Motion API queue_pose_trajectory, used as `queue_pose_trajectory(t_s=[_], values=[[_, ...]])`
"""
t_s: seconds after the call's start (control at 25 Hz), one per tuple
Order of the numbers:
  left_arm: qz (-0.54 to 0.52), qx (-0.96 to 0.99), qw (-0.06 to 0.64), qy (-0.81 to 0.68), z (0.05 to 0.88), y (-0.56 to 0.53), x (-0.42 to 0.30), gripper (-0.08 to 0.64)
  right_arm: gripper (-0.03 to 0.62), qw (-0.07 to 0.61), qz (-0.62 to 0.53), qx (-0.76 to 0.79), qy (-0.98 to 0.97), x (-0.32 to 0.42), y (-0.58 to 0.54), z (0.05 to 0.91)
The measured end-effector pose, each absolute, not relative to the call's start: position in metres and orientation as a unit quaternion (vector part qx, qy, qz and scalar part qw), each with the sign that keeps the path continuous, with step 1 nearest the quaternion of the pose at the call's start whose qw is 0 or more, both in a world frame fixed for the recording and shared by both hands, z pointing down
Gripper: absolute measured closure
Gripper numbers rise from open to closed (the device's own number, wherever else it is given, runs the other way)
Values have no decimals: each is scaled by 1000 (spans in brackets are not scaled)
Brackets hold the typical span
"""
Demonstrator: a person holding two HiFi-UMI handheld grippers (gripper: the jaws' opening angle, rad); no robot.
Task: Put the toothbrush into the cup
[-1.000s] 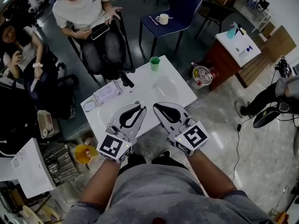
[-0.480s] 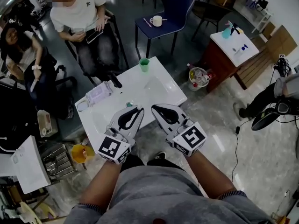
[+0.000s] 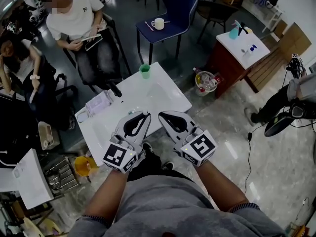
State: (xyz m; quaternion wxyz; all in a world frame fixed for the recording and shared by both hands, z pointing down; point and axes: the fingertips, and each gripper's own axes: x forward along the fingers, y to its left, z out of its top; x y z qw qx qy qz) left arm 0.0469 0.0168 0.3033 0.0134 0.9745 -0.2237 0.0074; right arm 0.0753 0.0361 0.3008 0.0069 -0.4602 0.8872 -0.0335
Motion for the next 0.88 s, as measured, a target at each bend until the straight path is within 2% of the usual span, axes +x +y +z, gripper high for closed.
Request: queue_pose_trajectory(t_s=[0.88], values=[[-5, 978, 32, -204, 322, -98, 94, 520, 578, -26, -47, -469, 881, 112, -74, 322]])
